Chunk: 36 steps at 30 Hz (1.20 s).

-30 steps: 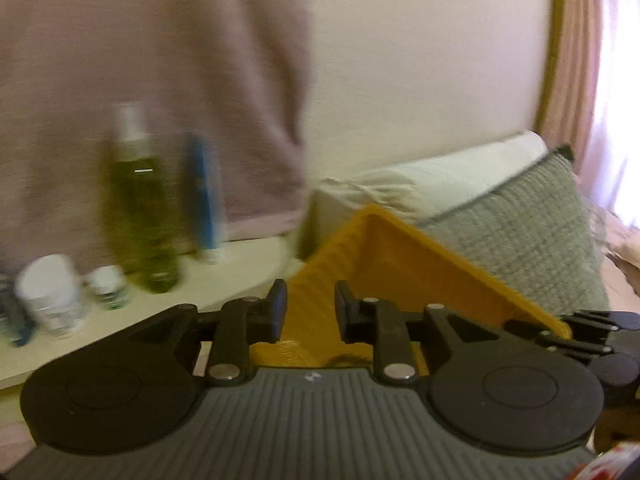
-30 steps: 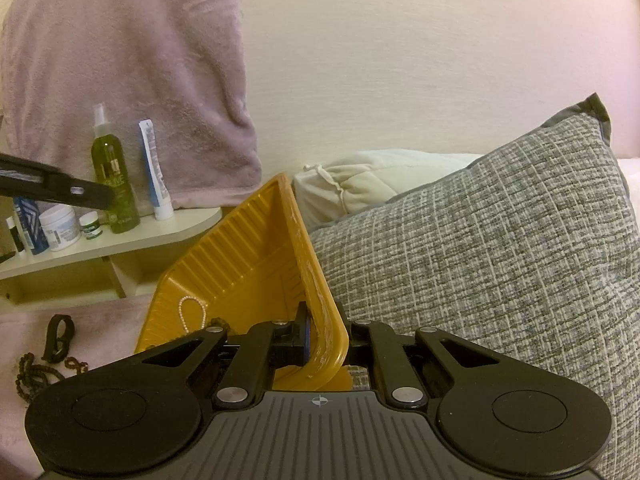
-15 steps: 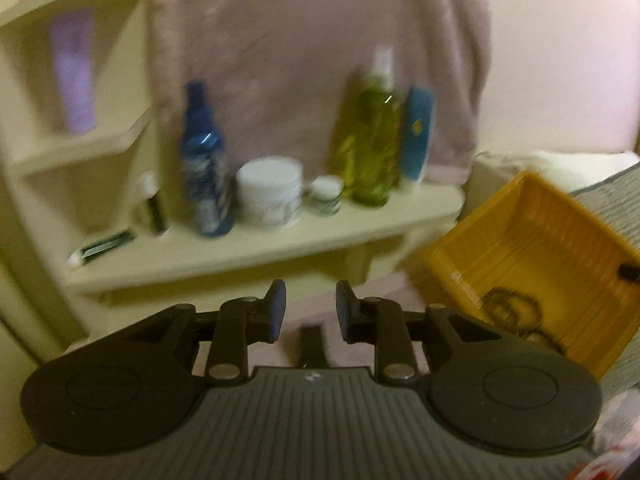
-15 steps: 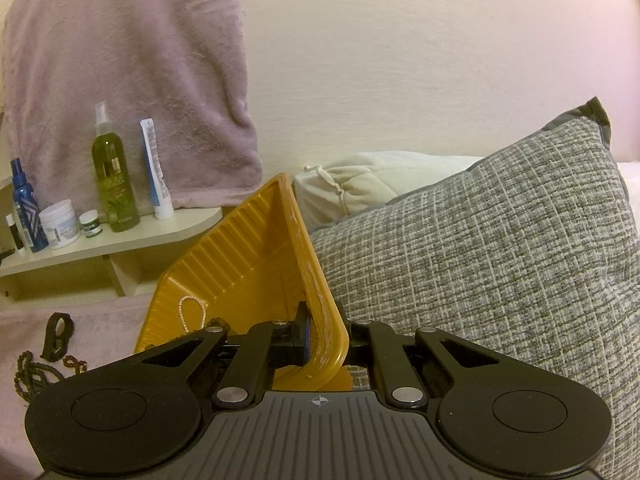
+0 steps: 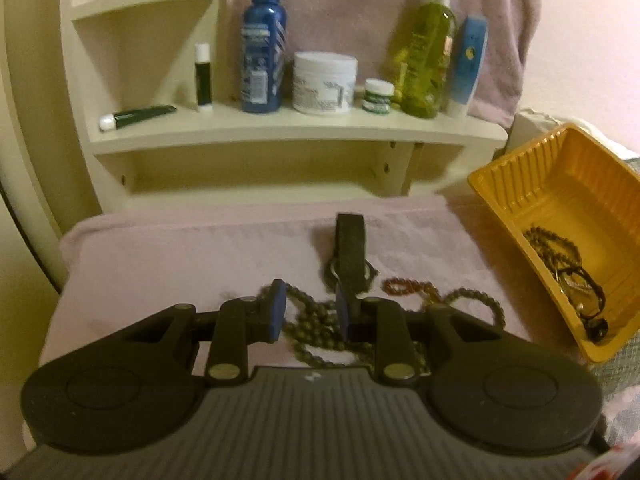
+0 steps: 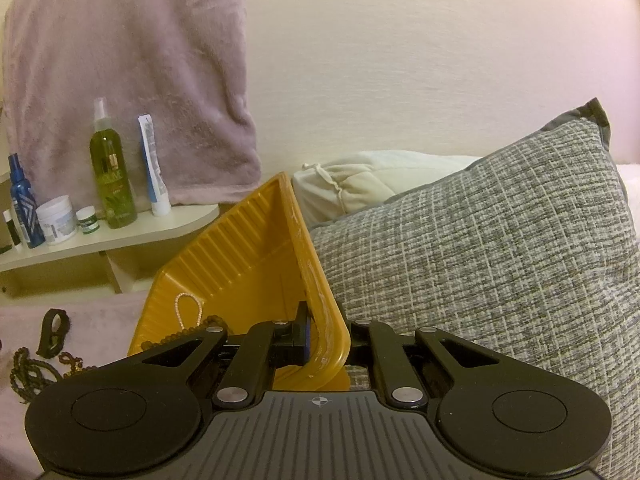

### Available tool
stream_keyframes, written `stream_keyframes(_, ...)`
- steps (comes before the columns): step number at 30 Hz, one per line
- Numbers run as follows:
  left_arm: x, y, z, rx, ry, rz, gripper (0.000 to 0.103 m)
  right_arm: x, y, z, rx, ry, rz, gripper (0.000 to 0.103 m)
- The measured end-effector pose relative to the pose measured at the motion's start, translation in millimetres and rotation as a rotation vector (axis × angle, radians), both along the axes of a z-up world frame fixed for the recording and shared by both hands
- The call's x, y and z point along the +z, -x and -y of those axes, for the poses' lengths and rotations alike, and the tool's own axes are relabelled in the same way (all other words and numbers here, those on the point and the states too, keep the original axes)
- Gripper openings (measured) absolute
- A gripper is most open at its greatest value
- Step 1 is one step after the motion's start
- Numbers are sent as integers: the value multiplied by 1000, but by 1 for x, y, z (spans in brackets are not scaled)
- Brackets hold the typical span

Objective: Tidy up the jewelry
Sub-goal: 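Grasp the brown bead bracelet in the pile with the left tool, then lift the brown beads over the tray and open the left tool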

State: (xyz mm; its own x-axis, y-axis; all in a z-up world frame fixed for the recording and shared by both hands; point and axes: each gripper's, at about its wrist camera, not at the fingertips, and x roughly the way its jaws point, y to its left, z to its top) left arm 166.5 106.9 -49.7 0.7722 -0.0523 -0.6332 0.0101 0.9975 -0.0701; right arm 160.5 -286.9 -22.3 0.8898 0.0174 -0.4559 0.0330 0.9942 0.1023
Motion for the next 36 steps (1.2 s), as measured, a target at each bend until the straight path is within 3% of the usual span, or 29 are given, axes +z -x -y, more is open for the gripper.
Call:
stream_keyframes(6, -14, -4, 21, -29, -10, -24, 28, -1, -1, 0, -1, 2, -1, 9)
stream_keyframes(17, -29, -29, 78, -189, -37, -21, 28, -2, -1, 0, -1, 3, -3, 9)
stream_keyframes(21, -38, -42, 89, -196, -31, -51, 19, -3, -1, 3, -2, 1, -5, 9)
stream_keyframes(29, -44, -59, 90, -161, 7, -79, 18, -5, 1, 6, -9, -4, -8, 9)
stream_keyframes(32, -45, -62, 90, -164, 4, -92, 6, -5, 0, 6, -10, -4, -8, 9)
stream_keyframes(36, -45, -58, 90, -164, 3, -88, 4, -4, 0, 6, -7, -4, -9, 9)
